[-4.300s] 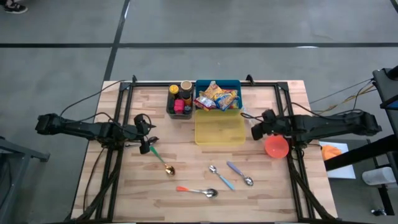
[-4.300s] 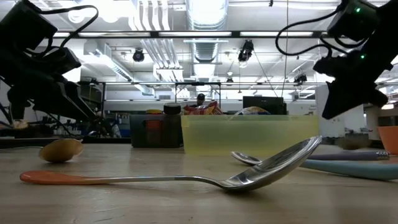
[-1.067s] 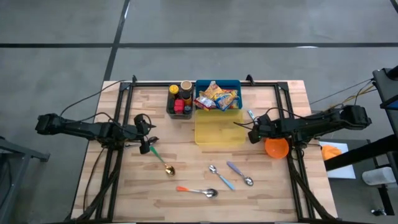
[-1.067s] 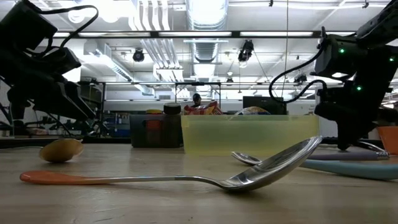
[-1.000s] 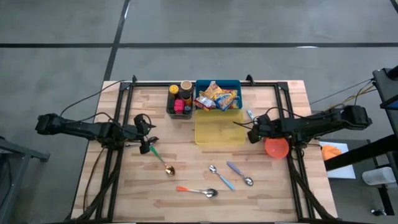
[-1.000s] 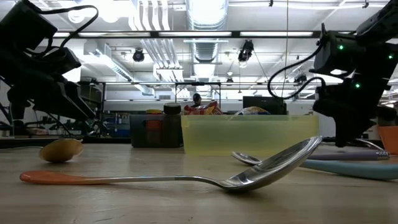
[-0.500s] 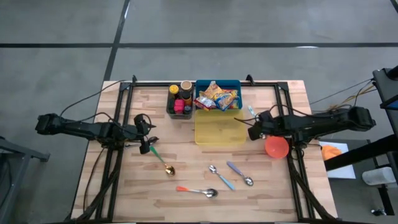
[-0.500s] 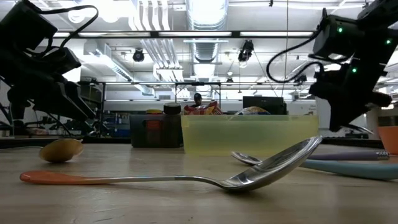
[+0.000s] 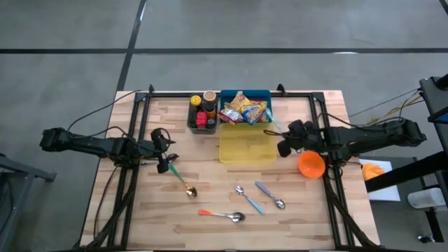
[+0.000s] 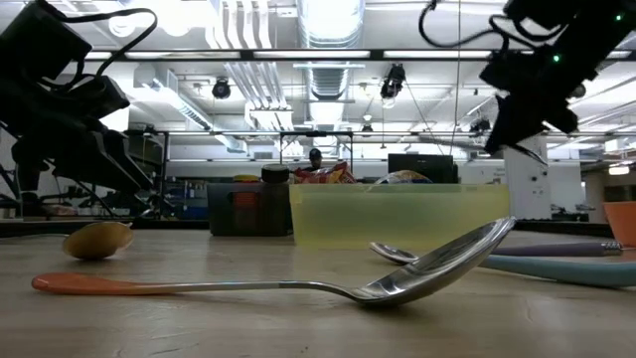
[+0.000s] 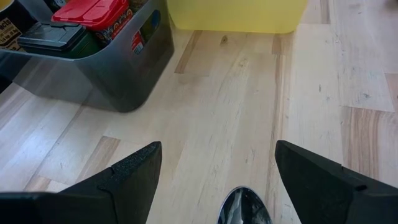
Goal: Pick & Place Food Item
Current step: Put the green patterned spoon into the yellow bin, then put the violet spoon into the yellow bin
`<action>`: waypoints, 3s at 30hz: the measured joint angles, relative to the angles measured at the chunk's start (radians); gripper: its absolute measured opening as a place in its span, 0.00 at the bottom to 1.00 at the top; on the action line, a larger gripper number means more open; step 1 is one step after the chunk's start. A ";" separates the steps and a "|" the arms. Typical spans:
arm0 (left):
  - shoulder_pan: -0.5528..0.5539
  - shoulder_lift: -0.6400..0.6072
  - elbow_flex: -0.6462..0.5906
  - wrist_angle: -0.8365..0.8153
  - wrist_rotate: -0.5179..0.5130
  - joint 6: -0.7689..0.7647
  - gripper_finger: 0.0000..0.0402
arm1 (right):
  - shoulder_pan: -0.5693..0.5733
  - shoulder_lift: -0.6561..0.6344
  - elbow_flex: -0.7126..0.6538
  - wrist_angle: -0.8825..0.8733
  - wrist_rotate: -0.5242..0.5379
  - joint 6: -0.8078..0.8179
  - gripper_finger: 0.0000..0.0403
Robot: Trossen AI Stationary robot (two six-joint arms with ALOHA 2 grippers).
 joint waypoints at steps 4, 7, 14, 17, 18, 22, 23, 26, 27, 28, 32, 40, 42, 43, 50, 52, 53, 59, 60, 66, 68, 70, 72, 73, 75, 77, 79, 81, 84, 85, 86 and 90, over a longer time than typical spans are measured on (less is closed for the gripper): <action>0.000 0.000 0.000 0.000 0.000 0.000 0.79 | 0.033 0.012 0.001 0.170 -0.011 -0.142 0.05; 0.000 0.000 0.000 0.000 0.000 0.000 0.79 | 0.037 0.041 -0.007 0.327 -0.102 -0.294 0.05; 0.000 0.000 0.000 0.000 0.000 0.000 0.79 | 0.036 0.168 -0.008 0.468 -0.219 -0.512 0.05; 0.000 0.000 0.000 0.000 0.000 0.000 0.79 | 0.037 0.242 -0.001 0.469 -0.238 -0.549 0.05; 0.000 0.000 0.000 0.000 0.000 0.000 0.79 | 0.036 0.266 0.001 0.469 -0.238 -0.553 0.05; 0.000 0.000 0.000 0.000 0.000 0.000 0.79 | 0.036 0.368 0.021 0.468 -0.240 -0.568 0.05; 0.000 0.000 0.000 0.000 0.000 0.000 0.79 | 0.036 0.390 0.029 0.470 -0.241 -0.579 0.05; 0.000 0.000 0.000 0.000 0.000 0.000 0.79 | 0.036 0.457 0.052 0.471 -0.241 -0.616 0.05; 0.000 0.000 0.000 0.000 0.000 0.000 0.79 | 0.036 0.479 0.060 0.469 -0.241 -0.623 0.05; 0.000 0.000 0.000 0.000 0.000 0.000 0.79 | 0.036 0.501 0.069 0.469 -0.241 -0.626 0.05; 0.000 0.000 0.000 0.000 0.000 0.000 0.79 | 0.034 0.583 0.106 0.453 -0.246 -0.629 0.05; 0.000 0.000 0.000 0.000 0.000 0.000 0.79 | -0.003 0.702 0.182 0.402 -0.355 -0.629 0.05; 0.000 0.000 0.000 0.000 0.000 0.000 0.79 | -0.013 0.710 0.193 0.404 -0.357 -0.629 0.05; 0.000 0.000 0.000 0.000 0.000 0.000 0.79 | -0.015 0.713 0.199 0.401 -0.357 -0.628 0.05; 0.000 0.000 0.000 0.000 0.000 0.000 0.79 | -0.029 0.691 0.203 0.393 -0.369 -0.603 0.14; 0.000 0.000 0.000 0.000 0.000 0.000 0.79 | -0.028 0.687 0.203 0.394 -0.374 -0.602 0.19; 0.000 0.000 0.000 0.000 0.000 0.000 0.79 | -0.028 0.686 0.203 0.394 -0.376 -0.604 0.21; 0.000 0.000 0.000 0.000 0.000 0.000 0.79 | -0.028 0.690 0.203 0.396 -0.380 -0.608 0.33; 0.000 0.000 0.000 0.000 0.000 0.000 0.79 | -0.028 0.690 0.203 0.396 -0.380 -0.608 0.34; 0.000 0.000 0.000 0.000 0.000 0.000 0.79 | -0.027 0.689 0.203 0.398 -0.375 -0.608 0.37; 0.000 0.000 0.000 0.000 0.000 0.000 0.79 | -0.027 0.678 0.203 0.397 -0.339 -0.606 0.37; 0.000 0.000 0.000 0.000 0.000 0.000 0.79 | -0.027 0.648 0.204 0.396 -0.301 -0.601 0.37; 0.000 0.000 0.000 0.000 0.000 0.000 0.79 | -0.027 0.601 0.212 0.394 -0.285 -0.600 0.37; 0.000 0.000 0.000 0.000 0.000 0.000 0.79 | -0.026 0.575 0.217 0.396 -0.284 -0.600 0.37; 0.000 0.000 0.000 0.000 0.000 0.000 0.79 | -0.020 0.515 0.218 0.395 -0.284 -0.598 0.37; 0.000 0.000 0.000 0.000 0.000 0.000 0.79 | -0.007 0.452 0.218 0.394 -0.284 -0.592 0.37; 0.000 0.000 0.000 0.000 0.000 0.000 0.79 | 0.016 0.390 0.217 0.379 -0.285 -0.530 0.37; 0.000 0.000 0.000 0.000 0.000 0.000 0.79 | 0.048 0.334 0.217 0.349 -0.294 -0.458 0.37; 0.000 0.000 0.000 0.000 0.000 0.000 0.79 | 0.116 0.271 0.217 0.297 -0.322 -0.393 0.37; 0.000 0.000 0.000 0.000 0.000 0.000 0.79 | 0.145 0.257 0.217 0.282 -0.328 -0.369 0.37; 0.000 0.000 0.000 0.000 0.000 0.000 0.79 | 0.175 0.247 0.217 0.266 -0.328 -0.347 0.37; 0.000 0.000 0.000 0.000 0.000 0.000 0.79 | 0.291 0.233 0.217 0.183 -0.330 -0.223 0.37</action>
